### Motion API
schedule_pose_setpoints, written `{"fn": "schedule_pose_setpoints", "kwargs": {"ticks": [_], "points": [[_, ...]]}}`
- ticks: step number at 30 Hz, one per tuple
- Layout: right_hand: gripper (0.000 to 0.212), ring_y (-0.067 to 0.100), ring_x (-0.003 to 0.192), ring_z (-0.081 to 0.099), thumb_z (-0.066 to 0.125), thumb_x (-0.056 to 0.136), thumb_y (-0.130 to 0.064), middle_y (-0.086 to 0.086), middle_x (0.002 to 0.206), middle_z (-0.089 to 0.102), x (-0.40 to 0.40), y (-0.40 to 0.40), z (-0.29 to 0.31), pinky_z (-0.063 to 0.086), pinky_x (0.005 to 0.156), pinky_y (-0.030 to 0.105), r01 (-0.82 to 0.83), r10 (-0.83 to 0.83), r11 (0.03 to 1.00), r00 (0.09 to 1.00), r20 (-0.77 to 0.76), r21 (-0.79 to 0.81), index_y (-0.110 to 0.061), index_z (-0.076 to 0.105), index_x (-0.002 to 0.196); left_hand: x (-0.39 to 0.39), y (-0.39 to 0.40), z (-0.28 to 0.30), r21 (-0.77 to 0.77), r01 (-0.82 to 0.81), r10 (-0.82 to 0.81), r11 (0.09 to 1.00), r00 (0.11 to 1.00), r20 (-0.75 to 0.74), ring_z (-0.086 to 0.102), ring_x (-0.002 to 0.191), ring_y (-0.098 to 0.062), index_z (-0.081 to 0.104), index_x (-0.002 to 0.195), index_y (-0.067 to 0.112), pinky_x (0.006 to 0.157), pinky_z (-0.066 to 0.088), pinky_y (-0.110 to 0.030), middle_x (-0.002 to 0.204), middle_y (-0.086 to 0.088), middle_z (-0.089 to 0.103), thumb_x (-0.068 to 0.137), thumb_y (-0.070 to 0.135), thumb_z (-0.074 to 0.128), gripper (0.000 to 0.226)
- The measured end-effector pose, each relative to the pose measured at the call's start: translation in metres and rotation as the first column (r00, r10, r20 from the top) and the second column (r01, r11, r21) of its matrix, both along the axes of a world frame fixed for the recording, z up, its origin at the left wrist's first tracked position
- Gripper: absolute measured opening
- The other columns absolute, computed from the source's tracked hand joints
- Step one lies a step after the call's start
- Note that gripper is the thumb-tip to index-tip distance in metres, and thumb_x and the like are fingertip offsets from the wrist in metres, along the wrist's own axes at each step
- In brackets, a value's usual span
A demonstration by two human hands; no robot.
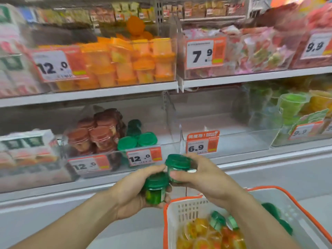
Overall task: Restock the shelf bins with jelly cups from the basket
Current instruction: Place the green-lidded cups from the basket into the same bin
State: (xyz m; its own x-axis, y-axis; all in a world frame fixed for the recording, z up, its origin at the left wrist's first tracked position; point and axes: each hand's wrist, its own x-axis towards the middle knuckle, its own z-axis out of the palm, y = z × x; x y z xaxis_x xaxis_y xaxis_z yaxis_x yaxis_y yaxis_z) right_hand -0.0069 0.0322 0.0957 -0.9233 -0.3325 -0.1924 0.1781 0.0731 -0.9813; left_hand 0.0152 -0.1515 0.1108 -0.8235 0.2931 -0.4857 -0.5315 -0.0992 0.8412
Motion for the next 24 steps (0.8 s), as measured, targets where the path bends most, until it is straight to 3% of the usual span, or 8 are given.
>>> {"fn": "schedule_pose_setpoints", "kwargs": {"ticks": [3, 7, 10, 13, 16, 20, 24], "points": [[0.044, 0.006, 0.102, 0.068, 0.084, 0.077, -0.034, -0.012, 0.112, 0.069, -0.008, -0.017, 0.029, 0.055, 0.092, 0.029, 0.097, -0.034, 0.968, 0.965, -0.262, 0.23, -0.031, 0.062, 0.116, -0.003, -0.011, 0.019, 0.044, -0.101, 0.106, 0.994, 0.985, -0.133, 0.064, 0.07, -0.029, 0.073, 0.113, 0.015, 0.053, 0.05, -0.031, 0.103, -0.017, 0.074, 0.09, 0.031, 0.061, 0.03], [0.054, 0.008, 0.102, 0.067, 0.084, 0.076, -0.026, -0.011, 0.111, 0.07, -0.037, -0.037, 0.06, 0.055, 0.088, 0.026, 0.122, -0.007, 0.964, 0.9, -0.436, 0.237, -0.035, 0.058, 0.122, -0.023, -0.022, 0.041, 0.066, -0.215, 0.224, 0.974, 0.954, -0.199, 0.068, 0.067, -0.025, 0.072, 0.108, 0.011, 0.056, 0.051, -0.032, 0.09, -0.016, 0.076, 0.093, 0.025, 0.059, 0.024], [0.054, 0.013, 0.096, 0.068, 0.083, 0.071, -0.012, -0.004, 0.108, 0.069, -0.074, -0.061, 0.07, 0.056, 0.085, 0.028, 0.135, 0.014, 0.94, 0.901, -0.433, 0.312, -0.028, 0.059, 0.117, -0.028, -0.039, 0.035, -0.124, -0.112, 0.088, 0.986, 0.98, -0.18, 0.063, 0.048, -0.014, 0.06, 0.102, 0.004, 0.049, 0.048, -0.02, 0.054, -0.016, 0.065, 0.101, 0.017, 0.049, 0.017], [0.059, 0.023, 0.091, 0.068, 0.084, 0.065, -0.006, 0.01, 0.106, 0.067, -0.124, -0.084, 0.062, 0.059, 0.085, 0.038, 0.127, -0.023, 0.935, 0.954, -0.299, 0.332, -0.018, 0.055, 0.114, -0.022, -0.04, 0.028, -0.093, -0.057, 0.061, 0.994, 0.997, 0.036, 0.064, 0.063, -0.027, 0.064, 0.097, 0.006, 0.053, 0.05, -0.028, 0.071, -0.014, 0.068, 0.096, 0.026, 0.053, 0.023], [0.066, 0.026, 0.094, 0.069, 0.091, 0.053, -0.018, 0.014, 0.11, 0.069, -0.174, -0.103, 0.05, 0.061, 0.084, 0.042, 0.187, -0.1, 0.912, 0.964, -0.245, 0.365, -0.007, 0.061, 0.11, -0.022, -0.035, 0.014, -0.105, -0.002, 0.011, 0.995, 0.997, 0.077, 0.064, 0.064, -0.028, 0.063, 0.097, 0.006, 0.055, 0.052, -0.031, 0.073, -0.013, 0.069, 0.095, 0.027, 0.053, 0.024], [0.073, 0.024, 0.113, 0.062, 0.092, 0.064, -0.036, 0.006, 0.126, 0.063, -0.222, -0.121, 0.035, 0.053, 0.097, 0.033, 0.227, -0.13, 0.769, 0.971, -0.202, 0.597, -0.006, 0.062, 0.123, -0.033, -0.023, 0.002, -0.12, -0.002, 0.013, 0.993, 0.996, 0.088, 0.065, 0.062, -0.026, 0.061, 0.103, 0.007, 0.056, 0.053, -0.032, 0.074, -0.013, 0.07, 0.094, 0.027, 0.054, 0.023], [0.072, 0.022, 0.097, 0.065, 0.09, 0.064, -0.046, 0.005, 0.116, 0.065, -0.25, -0.136, 0.017, 0.056, 0.086, 0.028, 0.256, -0.122, 0.682, 0.964, -0.238, 0.686, -0.007, 0.061, 0.117, -0.042, -0.025, 0.002, -0.13, 0.009, 0.016, 0.991, 0.983, 0.184, 0.068, 0.062, -0.027, 0.06, 0.104, 0.007, 0.054, 0.056, -0.033, 0.079, -0.016, 0.072, 0.087, 0.022, 0.06, 0.022]]}}
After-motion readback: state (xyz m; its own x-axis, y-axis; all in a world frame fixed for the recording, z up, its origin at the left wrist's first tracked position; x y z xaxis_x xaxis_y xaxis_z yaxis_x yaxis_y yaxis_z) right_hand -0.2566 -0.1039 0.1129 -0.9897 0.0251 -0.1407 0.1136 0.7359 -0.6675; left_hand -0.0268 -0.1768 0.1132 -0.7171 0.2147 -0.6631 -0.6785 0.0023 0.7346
